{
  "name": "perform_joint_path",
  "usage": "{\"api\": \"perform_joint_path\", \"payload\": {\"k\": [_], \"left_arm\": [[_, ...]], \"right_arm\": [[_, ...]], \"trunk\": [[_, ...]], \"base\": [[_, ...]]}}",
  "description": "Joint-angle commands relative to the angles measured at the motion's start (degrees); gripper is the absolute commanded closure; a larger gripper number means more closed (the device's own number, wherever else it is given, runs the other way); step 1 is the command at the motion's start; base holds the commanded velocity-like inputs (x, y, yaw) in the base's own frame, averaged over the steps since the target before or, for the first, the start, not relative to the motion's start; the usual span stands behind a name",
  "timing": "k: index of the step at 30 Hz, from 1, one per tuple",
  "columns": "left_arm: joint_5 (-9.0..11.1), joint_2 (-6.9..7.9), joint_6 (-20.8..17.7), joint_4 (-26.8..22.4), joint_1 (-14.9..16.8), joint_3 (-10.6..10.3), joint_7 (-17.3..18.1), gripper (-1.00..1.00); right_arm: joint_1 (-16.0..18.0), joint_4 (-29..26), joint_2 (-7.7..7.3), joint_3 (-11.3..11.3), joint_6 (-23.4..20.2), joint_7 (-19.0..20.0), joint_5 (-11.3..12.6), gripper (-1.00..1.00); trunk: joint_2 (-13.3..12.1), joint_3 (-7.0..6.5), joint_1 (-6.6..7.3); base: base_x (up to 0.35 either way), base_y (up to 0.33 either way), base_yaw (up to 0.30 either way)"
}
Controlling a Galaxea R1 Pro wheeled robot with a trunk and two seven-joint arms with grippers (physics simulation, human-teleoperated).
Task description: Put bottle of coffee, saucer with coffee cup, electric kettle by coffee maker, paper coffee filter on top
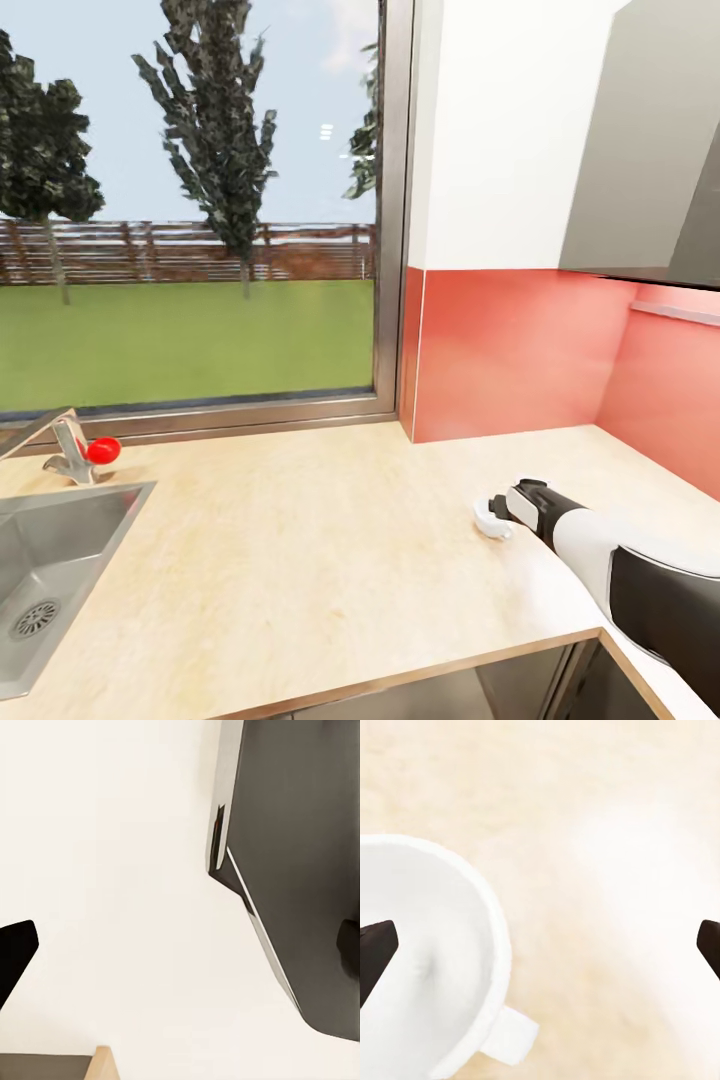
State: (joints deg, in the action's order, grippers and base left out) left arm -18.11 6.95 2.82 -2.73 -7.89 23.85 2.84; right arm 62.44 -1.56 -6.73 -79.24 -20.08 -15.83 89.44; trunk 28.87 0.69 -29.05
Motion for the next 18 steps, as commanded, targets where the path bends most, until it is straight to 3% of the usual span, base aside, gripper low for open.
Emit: {"api": "perform_joint_path", "payload": {"k": [1,18], "left_arm": [[-0.53,0.0,0.1,-0.08,-0.02,0.49,0.24,-1.0],[-0.53,0.0,0.16,-0.08,-0.02,0.49,0.24,-1.0]], "right_arm": [[0.01,-0.16,-0.04,-0.48,-0.22,-0.34,0.47,-1.0],[-0.81,-0.19,0.02,-0.48,-0.06,-0.34,0.47,-1.0]], "trunk": [[0.07,0.07,-0.04],[0.07,0.07,-0.04]], "base": [[0.09,0.0,0.0],[0.006,0.0,0.0]]}}
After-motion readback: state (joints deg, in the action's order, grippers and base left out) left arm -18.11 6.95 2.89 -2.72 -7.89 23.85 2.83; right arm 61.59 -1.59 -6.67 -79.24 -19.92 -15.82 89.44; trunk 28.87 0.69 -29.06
